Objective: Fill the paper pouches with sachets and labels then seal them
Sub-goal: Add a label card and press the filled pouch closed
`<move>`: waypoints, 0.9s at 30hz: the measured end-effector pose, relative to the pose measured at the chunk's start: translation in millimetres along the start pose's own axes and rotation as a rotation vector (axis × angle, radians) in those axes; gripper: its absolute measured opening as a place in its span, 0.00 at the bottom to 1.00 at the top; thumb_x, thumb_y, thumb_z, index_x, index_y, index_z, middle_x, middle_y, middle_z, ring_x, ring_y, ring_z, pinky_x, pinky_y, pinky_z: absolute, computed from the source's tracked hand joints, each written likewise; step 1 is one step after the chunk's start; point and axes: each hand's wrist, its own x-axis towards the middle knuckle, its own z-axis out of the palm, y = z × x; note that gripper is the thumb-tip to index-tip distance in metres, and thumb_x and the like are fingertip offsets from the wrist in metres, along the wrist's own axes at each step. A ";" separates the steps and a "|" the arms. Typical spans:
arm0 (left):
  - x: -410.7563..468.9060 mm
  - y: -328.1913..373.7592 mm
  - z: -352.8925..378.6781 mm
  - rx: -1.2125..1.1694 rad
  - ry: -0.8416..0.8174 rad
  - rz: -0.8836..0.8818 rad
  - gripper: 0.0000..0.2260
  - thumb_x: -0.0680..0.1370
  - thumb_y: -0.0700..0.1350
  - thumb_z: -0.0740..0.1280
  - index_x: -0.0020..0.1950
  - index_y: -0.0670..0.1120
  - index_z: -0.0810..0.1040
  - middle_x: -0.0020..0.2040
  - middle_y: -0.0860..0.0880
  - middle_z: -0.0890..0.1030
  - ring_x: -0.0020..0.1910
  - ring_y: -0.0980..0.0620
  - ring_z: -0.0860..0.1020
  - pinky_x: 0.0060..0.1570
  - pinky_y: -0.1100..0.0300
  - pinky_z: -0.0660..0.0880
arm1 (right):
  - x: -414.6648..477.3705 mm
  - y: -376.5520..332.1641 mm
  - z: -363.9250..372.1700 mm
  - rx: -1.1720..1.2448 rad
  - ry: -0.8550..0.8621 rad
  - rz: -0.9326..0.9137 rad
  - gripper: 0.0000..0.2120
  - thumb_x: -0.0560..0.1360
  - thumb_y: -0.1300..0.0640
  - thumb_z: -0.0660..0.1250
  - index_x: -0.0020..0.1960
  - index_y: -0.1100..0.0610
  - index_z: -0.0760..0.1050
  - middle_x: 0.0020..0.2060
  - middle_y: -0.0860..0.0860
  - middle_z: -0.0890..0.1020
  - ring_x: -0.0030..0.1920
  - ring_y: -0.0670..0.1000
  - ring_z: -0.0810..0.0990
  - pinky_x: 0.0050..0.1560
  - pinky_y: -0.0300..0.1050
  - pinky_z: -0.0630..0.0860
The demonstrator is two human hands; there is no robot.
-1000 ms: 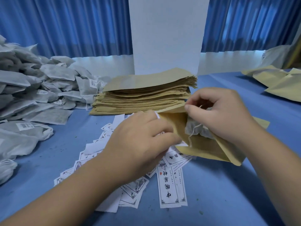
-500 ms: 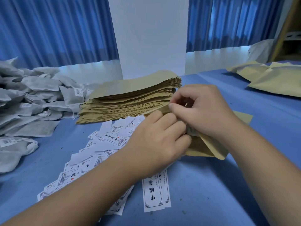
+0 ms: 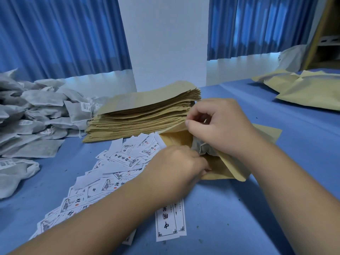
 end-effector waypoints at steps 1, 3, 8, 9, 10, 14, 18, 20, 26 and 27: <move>3.7 -0.1 -1.1 -0.019 -0.055 -0.059 0.04 0.77 0.44 0.67 0.47 0.46 0.81 0.41 0.48 0.80 0.43 0.45 0.77 0.39 0.54 0.74 | 0.1 0.3 -0.1 -0.003 0.002 -0.004 0.05 0.67 0.60 0.70 0.35 0.51 0.80 0.32 0.43 0.80 0.37 0.44 0.77 0.40 0.38 0.73; 12.0 -0.9 0.3 0.035 -0.126 -0.122 0.06 0.79 0.46 0.62 0.48 0.49 0.79 0.43 0.50 0.78 0.47 0.47 0.74 0.41 0.54 0.72 | 0.1 0.0 -0.2 -0.009 0.012 -0.012 0.05 0.67 0.61 0.70 0.34 0.52 0.80 0.32 0.44 0.80 0.37 0.45 0.77 0.41 0.40 0.73; 33.7 8.4 -2.3 0.234 -0.257 -0.153 0.07 0.75 0.39 0.63 0.40 0.51 0.72 0.39 0.48 0.73 0.41 0.46 0.73 0.34 0.57 0.64 | 0.7 -1.3 -1.4 -0.002 0.019 -0.010 0.05 0.67 0.60 0.71 0.35 0.52 0.80 0.32 0.44 0.81 0.38 0.45 0.77 0.42 0.40 0.73; 37.5 8.8 -2.4 0.245 -0.284 -0.169 0.06 0.74 0.38 0.63 0.44 0.49 0.75 0.42 0.46 0.75 0.40 0.45 0.72 0.35 0.56 0.65 | 0.8 -1.9 -1.5 0.003 0.024 -0.015 0.05 0.67 0.61 0.71 0.35 0.52 0.80 0.32 0.43 0.81 0.38 0.45 0.77 0.42 0.39 0.73; 40.9 9.0 -0.9 0.242 -0.298 -0.176 0.07 0.74 0.37 0.62 0.48 0.46 0.77 0.46 0.44 0.76 0.41 0.44 0.72 0.35 0.55 0.66 | 0.7 -2.4 -1.5 0.009 0.028 -0.020 0.05 0.67 0.61 0.71 0.35 0.52 0.80 0.32 0.43 0.81 0.38 0.44 0.77 0.42 0.37 0.72; 46.2 8.0 3.0 0.095 -0.372 -0.197 0.08 0.75 0.35 0.60 0.37 0.44 0.66 0.43 0.42 0.74 0.43 0.43 0.73 0.40 0.53 0.70 | -0.1 -2.7 -0.7 0.020 0.008 -0.028 0.05 0.67 0.62 0.70 0.35 0.53 0.80 0.32 0.44 0.81 0.38 0.44 0.77 0.42 0.37 0.73; 35.8 4.8 -7.2 -0.140 -0.313 -0.132 0.08 0.74 0.35 0.58 0.44 0.45 0.75 0.50 0.41 0.78 0.46 0.41 0.75 0.46 0.49 0.74 | 0.4 0.7 -2.4 0.022 -0.017 -0.021 0.06 0.67 0.61 0.70 0.34 0.51 0.80 0.31 0.42 0.81 0.38 0.43 0.77 0.41 0.33 0.71; 24.2 2.1 -14.2 -0.171 -0.205 -0.072 0.12 0.73 0.36 0.59 0.49 0.45 0.79 0.47 0.44 0.80 0.46 0.42 0.77 0.44 0.49 0.75 | 0.4 2.4 -3.9 0.055 -0.047 -0.004 0.06 0.67 0.60 0.70 0.34 0.50 0.80 0.30 0.41 0.80 0.37 0.42 0.78 0.38 0.30 0.70; -4.1 -18.8 -25.3 -0.115 0.414 -0.315 0.07 0.73 0.46 0.64 0.48 0.46 0.79 0.42 0.52 0.77 0.43 0.52 0.75 0.43 0.52 0.74 | -1.1 7.3 -6.3 0.123 -0.143 0.048 0.05 0.67 0.60 0.71 0.37 0.51 0.81 0.33 0.44 0.80 0.34 0.41 0.77 0.37 0.33 0.72; -2.6 -20.9 -23.7 -0.152 0.402 -0.367 0.09 0.73 0.46 0.66 0.51 0.46 0.77 0.46 0.52 0.75 0.46 0.52 0.74 0.46 0.53 0.74 | -3.9 7.8 -6.7 0.120 -0.150 0.054 0.05 0.67 0.60 0.71 0.38 0.50 0.80 0.33 0.44 0.80 0.35 0.41 0.76 0.37 0.33 0.71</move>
